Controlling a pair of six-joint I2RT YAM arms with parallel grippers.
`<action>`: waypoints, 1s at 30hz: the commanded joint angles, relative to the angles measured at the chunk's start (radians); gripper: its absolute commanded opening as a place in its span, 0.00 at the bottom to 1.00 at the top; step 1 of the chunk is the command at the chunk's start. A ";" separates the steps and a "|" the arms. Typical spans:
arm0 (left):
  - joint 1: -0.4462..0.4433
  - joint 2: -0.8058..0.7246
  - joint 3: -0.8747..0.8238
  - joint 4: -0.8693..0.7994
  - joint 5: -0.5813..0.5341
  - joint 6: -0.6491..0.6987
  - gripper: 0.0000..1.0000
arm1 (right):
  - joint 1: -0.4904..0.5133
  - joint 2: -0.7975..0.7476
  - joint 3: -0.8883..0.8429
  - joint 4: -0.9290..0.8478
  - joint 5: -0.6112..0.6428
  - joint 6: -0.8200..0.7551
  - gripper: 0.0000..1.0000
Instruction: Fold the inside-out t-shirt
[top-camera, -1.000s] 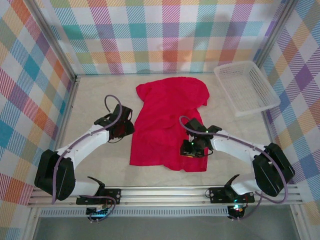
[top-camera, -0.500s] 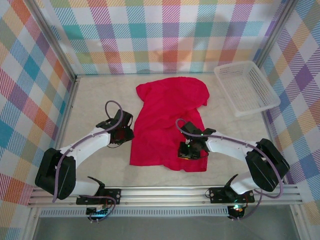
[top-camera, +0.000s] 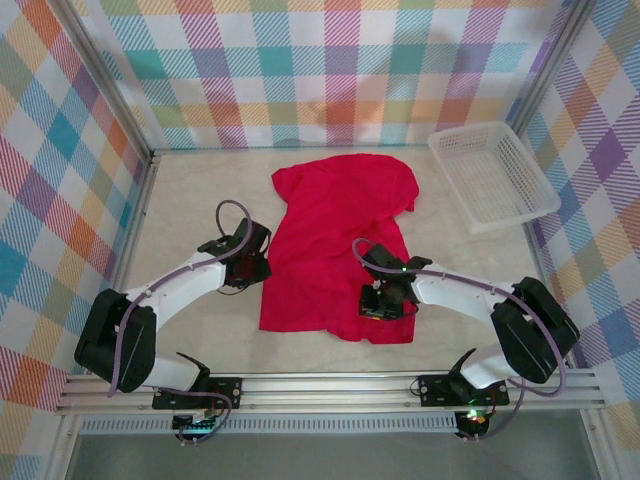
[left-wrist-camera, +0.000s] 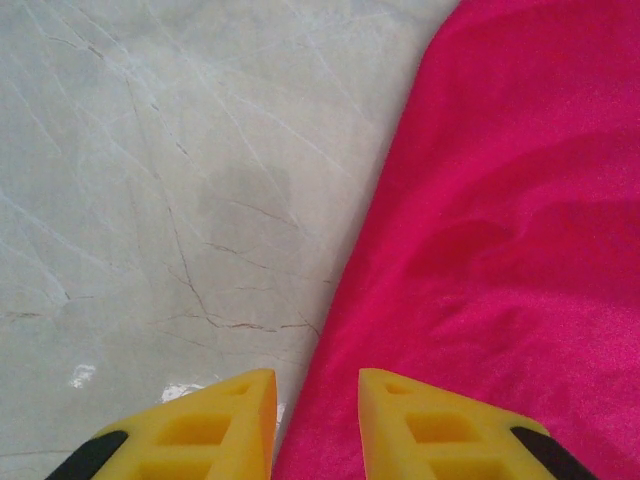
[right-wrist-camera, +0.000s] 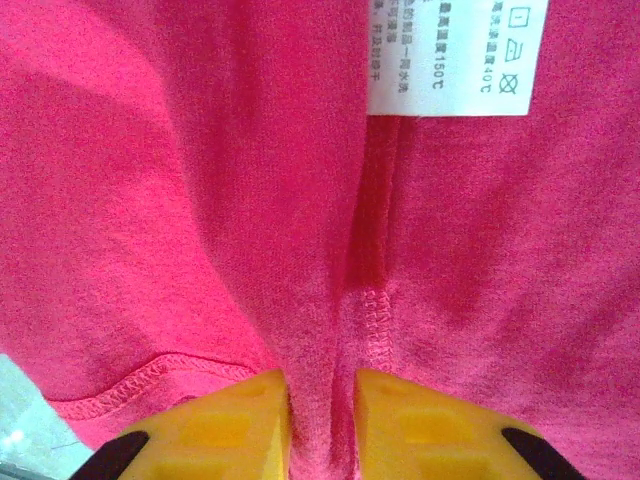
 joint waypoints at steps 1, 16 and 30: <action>-0.014 0.013 0.027 -0.036 -0.015 0.002 0.28 | 0.007 0.014 0.037 -0.049 0.035 -0.023 0.24; -0.017 0.025 0.048 -0.056 -0.031 0.027 0.28 | 0.006 0.058 0.083 -0.063 0.035 -0.049 0.19; -0.019 0.041 0.073 -0.072 -0.028 0.042 0.27 | 0.006 0.075 0.112 -0.093 0.051 -0.068 0.03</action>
